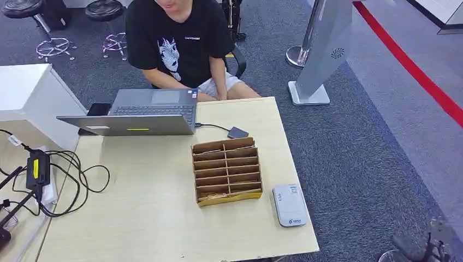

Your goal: Pass the card to the sensor for recognition and then transmit it.

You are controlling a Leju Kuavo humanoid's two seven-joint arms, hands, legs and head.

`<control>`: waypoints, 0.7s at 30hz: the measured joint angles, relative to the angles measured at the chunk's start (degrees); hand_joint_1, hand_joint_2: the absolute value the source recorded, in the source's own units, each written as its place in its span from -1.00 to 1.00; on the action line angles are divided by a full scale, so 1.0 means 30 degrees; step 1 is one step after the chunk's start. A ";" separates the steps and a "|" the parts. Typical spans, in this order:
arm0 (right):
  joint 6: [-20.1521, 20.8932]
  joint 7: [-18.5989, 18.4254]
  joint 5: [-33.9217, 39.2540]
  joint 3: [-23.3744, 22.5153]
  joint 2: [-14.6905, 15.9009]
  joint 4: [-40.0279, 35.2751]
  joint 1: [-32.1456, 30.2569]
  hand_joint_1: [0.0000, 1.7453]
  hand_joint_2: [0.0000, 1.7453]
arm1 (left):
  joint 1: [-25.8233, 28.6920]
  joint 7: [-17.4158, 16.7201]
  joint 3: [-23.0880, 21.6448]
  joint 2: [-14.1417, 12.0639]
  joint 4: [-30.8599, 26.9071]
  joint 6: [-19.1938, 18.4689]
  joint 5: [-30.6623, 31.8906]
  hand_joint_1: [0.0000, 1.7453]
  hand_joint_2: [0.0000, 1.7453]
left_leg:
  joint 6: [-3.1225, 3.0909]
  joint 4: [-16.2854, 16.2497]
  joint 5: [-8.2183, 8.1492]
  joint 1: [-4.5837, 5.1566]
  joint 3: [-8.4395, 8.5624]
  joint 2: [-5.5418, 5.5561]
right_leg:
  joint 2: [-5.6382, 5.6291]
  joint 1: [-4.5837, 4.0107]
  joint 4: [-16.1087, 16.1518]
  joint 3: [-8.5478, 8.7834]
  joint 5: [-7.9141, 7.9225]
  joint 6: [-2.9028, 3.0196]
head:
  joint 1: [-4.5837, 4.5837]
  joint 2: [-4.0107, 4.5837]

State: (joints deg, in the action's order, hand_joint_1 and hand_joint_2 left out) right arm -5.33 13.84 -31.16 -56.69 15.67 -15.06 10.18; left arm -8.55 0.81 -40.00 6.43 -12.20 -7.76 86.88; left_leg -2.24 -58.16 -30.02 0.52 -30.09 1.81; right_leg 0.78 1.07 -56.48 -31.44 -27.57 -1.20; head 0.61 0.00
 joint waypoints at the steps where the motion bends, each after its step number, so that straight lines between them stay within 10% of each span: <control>1: 0.0282 -0.1084 -0.1012 0.0513 -0.0246 0.0195 -0.0179 -1.00 1.00 | -0.0016 0.0051 0.0000 0.0007 0.0000 -0.0007 0.0159 -1.00 1.00 | 0.0001 0.0001 -0.0001 -0.0003 0.0003 -0.0002 | -0.0001 -0.0003 0.0000 0.0000 0.0000 0.0000 | 0.0007 0.0000; 10: 0.3863 -0.5826 -0.5659 0.4342 -0.2900 0.1282 -0.1585 -1.00 1.00 | -0.0125 0.0277 -0.0328 0.0007 0.0000 0.0007 0.0444 -1.00 1.00 | 0.0005 0.0032 0.0003 -0.0010 0.0009 -0.0018 | -0.0015 -0.0006 -0.0002 0.0000 -0.0006 0.0006 | 0.0007 0.0000; 14: 0.4181 -0.5604 -0.6631 0.5996 -0.4168 0.1420 -0.1862 -1.00 1.00 | -0.0155 0.0087 -0.0714 0.0087 0.0000 0.0460 0.0437 -1.00 1.00 | 0.0006 0.0032 0.0003 -0.0006 0.0019 -0.0049 | -0.0048 -0.0002 -0.0007 -0.0001 -0.0004 0.0007 | 0.0015 0.0000; 19: -0.2773 -0.5190 -0.4692 0.5593 -0.4640 0.1384 -0.1754 -1.00 1.00 | -0.0136 -0.0940 -0.0758 0.0197 0.0000 0.0605 0.0393 -1.00 1.00 | 0.0003 0.0032 0.0003 0.0020 0.0047 -0.0043 | -0.0045 0.0021 -0.0004 0.0031 -0.0005 0.0006 | 0.0007 0.0000; 21: -0.2569 -0.5044 -0.3060 0.4593 -0.4574 0.1362 -0.1677 -1.00 1.00 | -0.0120 -0.1086 -0.0758 0.0262 0.0000 0.0612 0.0407 -1.00 1.00 | -0.0002 0.0032 -0.0003 0.0024 0.0078 -0.0045 | -0.0050 0.0022 0.0004 0.0071 -0.0005 0.0005 | 0.0015 0.0000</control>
State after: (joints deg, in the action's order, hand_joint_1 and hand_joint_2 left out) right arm -13.04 -1.29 -40.34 -42.91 1.95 -10.97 5.15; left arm -8.91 -2.45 -42.27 7.21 -12.20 -5.92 88.11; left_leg -2.25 -58.07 -30.03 0.59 -29.85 1.67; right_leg 0.63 1.14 -56.47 -31.23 -27.59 -1.18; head 0.66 0.00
